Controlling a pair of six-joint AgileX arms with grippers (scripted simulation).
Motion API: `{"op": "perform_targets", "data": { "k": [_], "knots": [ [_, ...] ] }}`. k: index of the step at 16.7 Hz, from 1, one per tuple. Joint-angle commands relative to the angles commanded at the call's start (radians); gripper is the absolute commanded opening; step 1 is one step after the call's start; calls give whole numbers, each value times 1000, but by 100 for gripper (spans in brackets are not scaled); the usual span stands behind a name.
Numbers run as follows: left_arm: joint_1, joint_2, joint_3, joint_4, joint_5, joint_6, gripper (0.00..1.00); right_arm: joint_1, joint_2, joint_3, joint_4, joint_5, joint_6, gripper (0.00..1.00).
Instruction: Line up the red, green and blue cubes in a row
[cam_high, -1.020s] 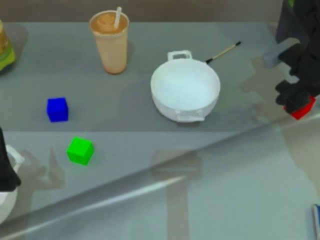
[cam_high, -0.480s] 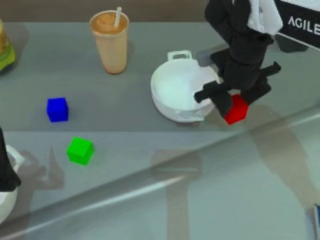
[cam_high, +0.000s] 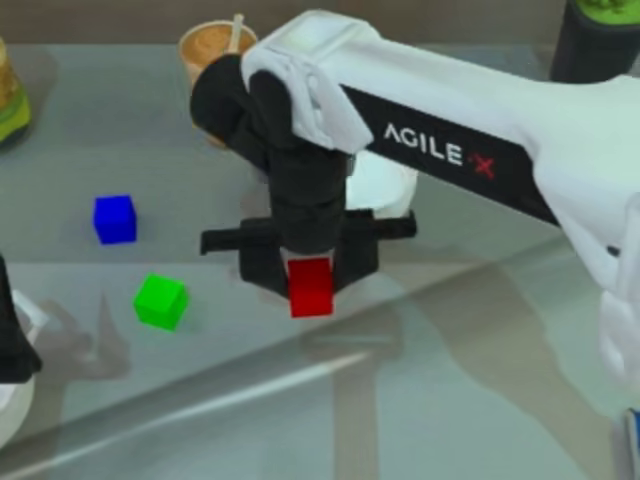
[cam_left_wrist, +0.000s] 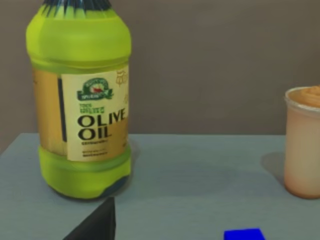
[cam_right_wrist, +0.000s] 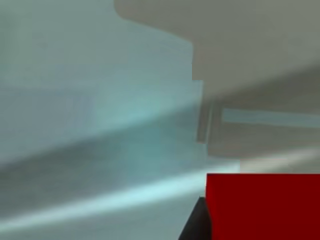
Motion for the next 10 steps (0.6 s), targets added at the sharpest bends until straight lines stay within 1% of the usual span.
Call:
{"op": "perform_targets", "data": {
  "k": [2,4,6,10],
  "knots": [
    [0,0,0,0,0,0,100,63,8,35,-14,5,106,0],
    [0,0,0,0,0,0,100,103,10,56,-20,9,169,0],
    [0,0,0,0,0,0,100,116,10,63,-22,10,189,0],
    [0,0,0,0,0,0,100,112,7,60,-20,8,190,0]
  ]
}}
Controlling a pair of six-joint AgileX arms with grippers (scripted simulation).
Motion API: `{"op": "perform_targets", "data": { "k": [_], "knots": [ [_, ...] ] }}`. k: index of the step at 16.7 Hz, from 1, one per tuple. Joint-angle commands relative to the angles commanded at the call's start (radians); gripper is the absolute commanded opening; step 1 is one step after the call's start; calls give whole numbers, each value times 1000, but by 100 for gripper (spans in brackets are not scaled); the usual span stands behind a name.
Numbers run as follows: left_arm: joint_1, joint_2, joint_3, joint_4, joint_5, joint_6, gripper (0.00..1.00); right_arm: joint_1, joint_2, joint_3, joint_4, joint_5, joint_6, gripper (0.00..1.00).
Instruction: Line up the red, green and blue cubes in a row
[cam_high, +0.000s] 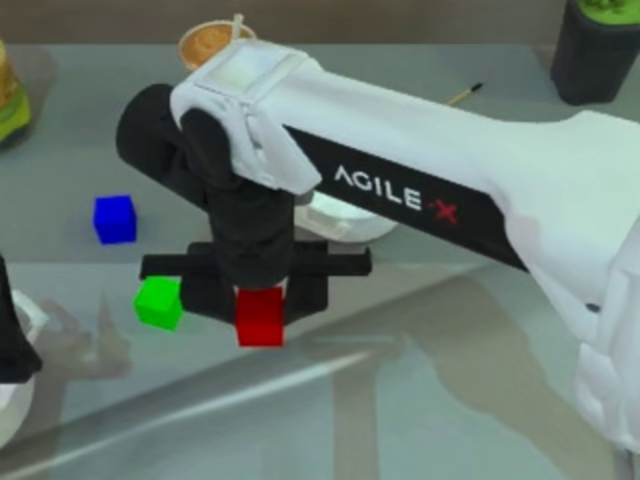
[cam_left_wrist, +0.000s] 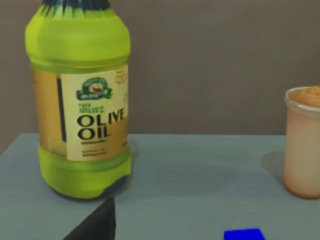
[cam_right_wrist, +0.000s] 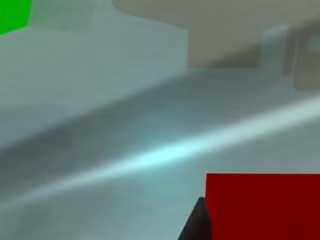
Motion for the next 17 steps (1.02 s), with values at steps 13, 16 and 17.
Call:
{"op": "perform_targets", "data": {
  "k": [13,16,17],
  "knots": [
    [0,0,0,0,0,0,100,7,34,-219,251,2,3,0],
    [0,0,0,0,0,0,100,7,34,-219,251,2,3,23],
    [0,0,0,0,0,0,100,7,34,-219,251,2,3,30]
  ]
}}
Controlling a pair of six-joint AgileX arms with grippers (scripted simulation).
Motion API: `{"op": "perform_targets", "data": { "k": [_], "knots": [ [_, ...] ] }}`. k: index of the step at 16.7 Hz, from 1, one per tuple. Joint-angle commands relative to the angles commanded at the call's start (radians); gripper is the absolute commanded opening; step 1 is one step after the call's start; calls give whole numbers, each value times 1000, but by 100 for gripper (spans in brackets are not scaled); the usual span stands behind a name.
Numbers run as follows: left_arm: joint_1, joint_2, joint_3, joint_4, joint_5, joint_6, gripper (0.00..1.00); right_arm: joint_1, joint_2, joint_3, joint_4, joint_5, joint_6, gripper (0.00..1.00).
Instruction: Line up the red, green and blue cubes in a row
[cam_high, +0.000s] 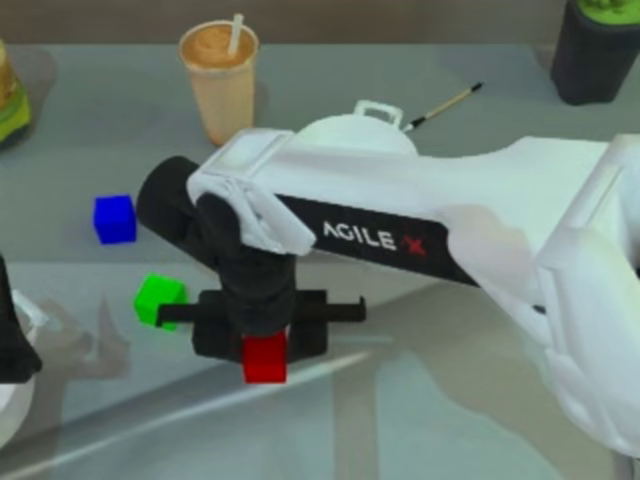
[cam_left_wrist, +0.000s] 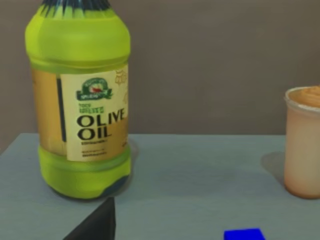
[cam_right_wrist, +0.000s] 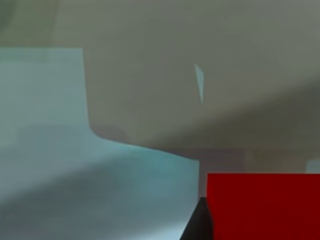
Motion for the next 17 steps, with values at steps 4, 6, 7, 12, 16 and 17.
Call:
{"op": "perform_targets", "data": {
  "k": [4,6,7,12,16,17],
  "knots": [
    [0,0,0,0,0,0,100,0,0,0,0,0,0,60],
    [0,0,0,0,0,0,100,0,0,0,0,0,0,75],
    [0,0,0,0,0,0,100,0,0,0,0,0,0,83],
    [0,0,0,0,0,0,100,0,0,0,0,0,0,100],
    [0,0,0,0,0,0,100,0,0,0,0,0,0,100],
    [0,0,0,0,0,0,100,0,0,0,0,0,0,100]
  ]
}}
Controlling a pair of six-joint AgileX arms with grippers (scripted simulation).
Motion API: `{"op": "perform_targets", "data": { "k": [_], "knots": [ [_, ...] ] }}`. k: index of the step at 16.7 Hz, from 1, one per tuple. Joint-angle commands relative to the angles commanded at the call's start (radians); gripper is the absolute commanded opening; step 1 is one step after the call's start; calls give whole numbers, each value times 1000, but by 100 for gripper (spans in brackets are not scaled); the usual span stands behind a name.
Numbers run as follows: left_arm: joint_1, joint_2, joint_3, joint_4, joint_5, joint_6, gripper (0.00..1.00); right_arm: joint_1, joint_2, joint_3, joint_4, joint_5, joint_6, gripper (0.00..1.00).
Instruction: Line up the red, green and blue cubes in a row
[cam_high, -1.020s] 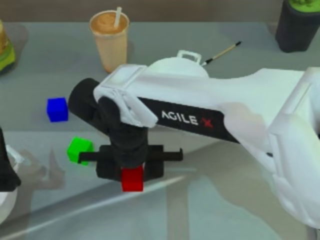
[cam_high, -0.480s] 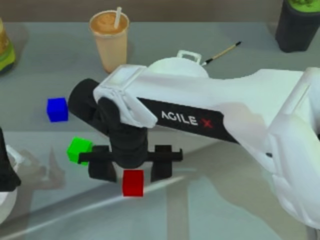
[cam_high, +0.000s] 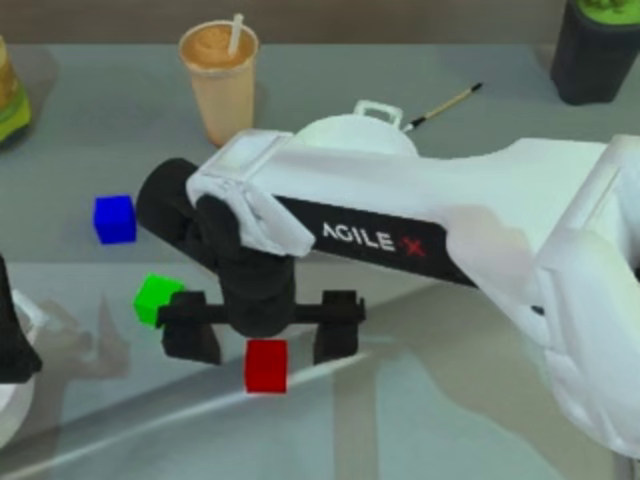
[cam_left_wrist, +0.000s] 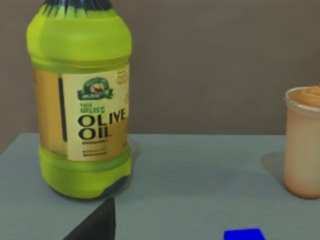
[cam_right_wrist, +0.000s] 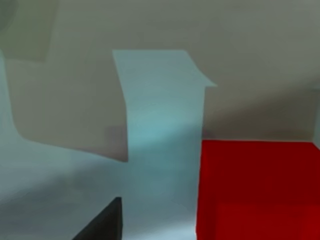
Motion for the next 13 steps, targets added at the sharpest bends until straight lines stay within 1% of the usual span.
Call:
{"op": "perform_targets", "data": {
  "k": [2,4,9,13],
  "knots": [
    [0,0,0,0,0,0,100,-1,0,4,-4,0,-1,100],
    [0,0,0,0,0,0,100,4,-5,42,-41,0,-1,100],
    [0,0,0,0,0,0,100,9,-32,191,-227,-1,3,100],
    [0,0,0,0,0,0,100,9,-38,211,-249,0,2,100]
  ]
}}
